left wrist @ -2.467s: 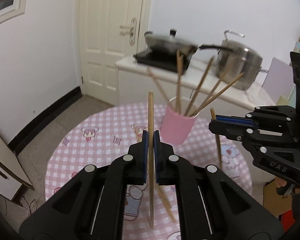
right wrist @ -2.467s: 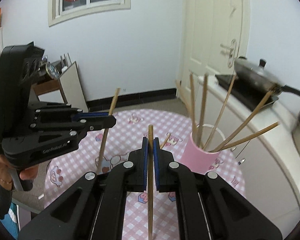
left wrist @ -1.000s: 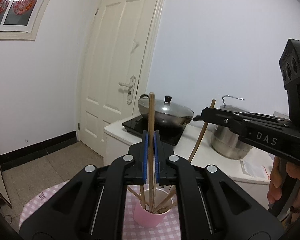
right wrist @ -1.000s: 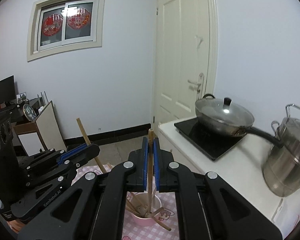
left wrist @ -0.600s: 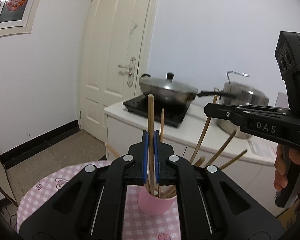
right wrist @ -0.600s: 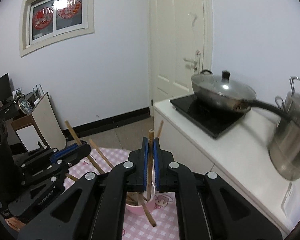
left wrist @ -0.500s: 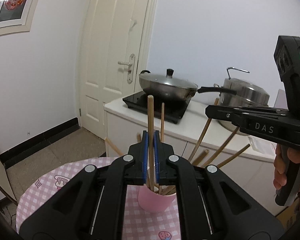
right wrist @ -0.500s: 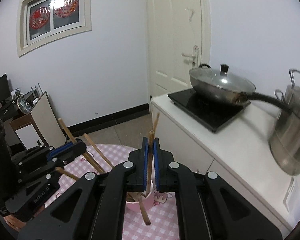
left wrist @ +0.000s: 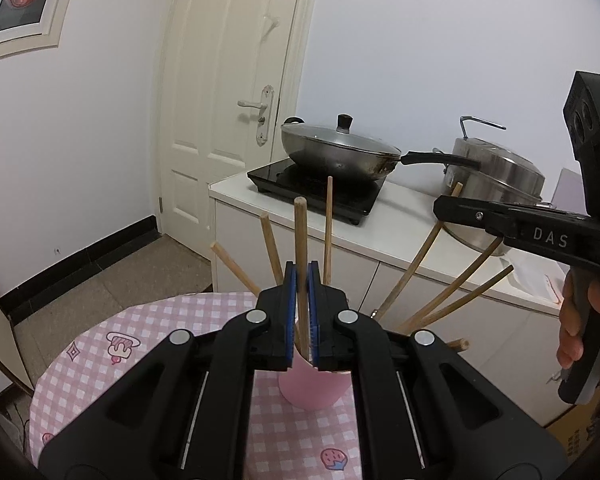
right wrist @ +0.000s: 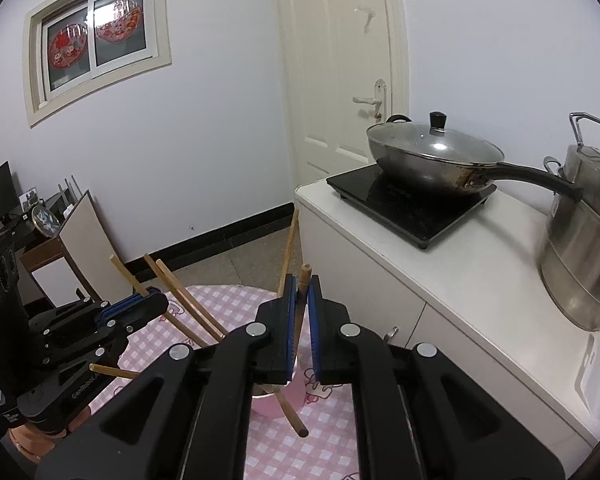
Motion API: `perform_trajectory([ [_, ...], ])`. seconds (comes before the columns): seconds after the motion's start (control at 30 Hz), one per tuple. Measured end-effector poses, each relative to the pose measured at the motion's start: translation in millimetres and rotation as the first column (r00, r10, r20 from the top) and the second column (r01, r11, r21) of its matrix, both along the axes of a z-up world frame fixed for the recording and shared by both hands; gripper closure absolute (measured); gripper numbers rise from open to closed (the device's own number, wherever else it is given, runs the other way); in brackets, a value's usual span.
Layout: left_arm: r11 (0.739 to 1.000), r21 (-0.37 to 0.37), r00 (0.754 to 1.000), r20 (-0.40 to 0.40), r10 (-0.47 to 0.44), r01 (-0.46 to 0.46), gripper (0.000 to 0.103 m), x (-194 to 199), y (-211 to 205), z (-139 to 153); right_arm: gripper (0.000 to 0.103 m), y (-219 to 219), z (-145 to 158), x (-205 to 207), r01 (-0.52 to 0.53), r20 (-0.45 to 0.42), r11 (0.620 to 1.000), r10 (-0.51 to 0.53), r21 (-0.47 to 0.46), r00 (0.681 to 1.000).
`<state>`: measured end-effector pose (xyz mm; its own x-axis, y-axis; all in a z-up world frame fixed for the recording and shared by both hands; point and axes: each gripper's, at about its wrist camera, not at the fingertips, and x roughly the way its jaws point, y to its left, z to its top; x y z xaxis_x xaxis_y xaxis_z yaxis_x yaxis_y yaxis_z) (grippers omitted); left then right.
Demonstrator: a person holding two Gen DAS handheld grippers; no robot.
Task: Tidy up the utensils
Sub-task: 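Lower both chopsticks into the pink cup, then open both grippers to release the chopsticks in the cup, then move both open grippers down toward the last chopsticks on the table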
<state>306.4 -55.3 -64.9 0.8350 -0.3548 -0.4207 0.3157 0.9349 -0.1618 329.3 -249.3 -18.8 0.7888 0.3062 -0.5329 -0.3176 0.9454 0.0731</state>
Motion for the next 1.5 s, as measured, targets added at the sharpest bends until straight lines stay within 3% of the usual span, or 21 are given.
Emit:
perform_trajectory([
  [0.37, 0.998, -0.050, 0.999, 0.005, -0.037, 0.037, 0.095, -19.6, 6.8, 22.8, 0.094, 0.1, 13.3, -19.4, 0.002, 0.017, 1.000, -0.002, 0.010, 1.000],
  [0.43, 0.998, -0.051, 0.999, 0.015, -0.040, 0.041, 0.087, -26.9, 6.9, 29.1, 0.092, 0.2, 16.6, -25.8, 0.004, 0.027, 1.000, -0.004, 0.008, 1.000],
  [0.5, 0.997, -0.056, 0.999, 0.023, -0.043, 0.044, 0.072, -33.7, 8.2, 34.1, 0.089, 1.1, 20.8, -35.1, 0.006, 0.041, 1.000, -0.007, 0.003, 0.999],
  [0.67, 0.998, -0.042, 0.997, 0.057, -0.055, 0.057, 0.071, -56.2, 6.9, 52.2, 0.084, 3.5, 27.8, -60.1, 0.023, 0.082, 0.999, -0.021, -0.023, 0.996],
  [0.73, 0.998, -0.042, 0.996, 0.066, -0.053, 0.056, 0.065, -65.1, 7.2, 57.7, 0.082, 4.9, 28.2, -68.7, 0.036, 0.094, 0.999, -0.033, -0.033, 0.995],
  [0.77, 0.998, -0.041, 0.996, 0.073, -0.050, 0.053, 0.056, -70.2, 7.5, 60.2, 0.081, 5.5, 28.0, -74.7, 0.047, 0.105, 0.998, -0.042, -0.040, 0.994],
  [1.1, 0.999, 0.024, 0.991, 0.123, -0.045, 0.042, 0.049, -113.1, 6.2, 69.1, 0.071, 14.4, 15.9, -120.7, 0.098, 0.149, 0.994, -0.091, -0.041, 0.985],
  [1.5, 0.998, 0.062, 0.992, 0.123, -0.034, 0.026, 0.035, -141.5, 18.2, 55.0, 0.056, 29.9, -3.7, -156.9, 0.148, 0.184, 0.988, -0.138, -0.038, 0.973],
])
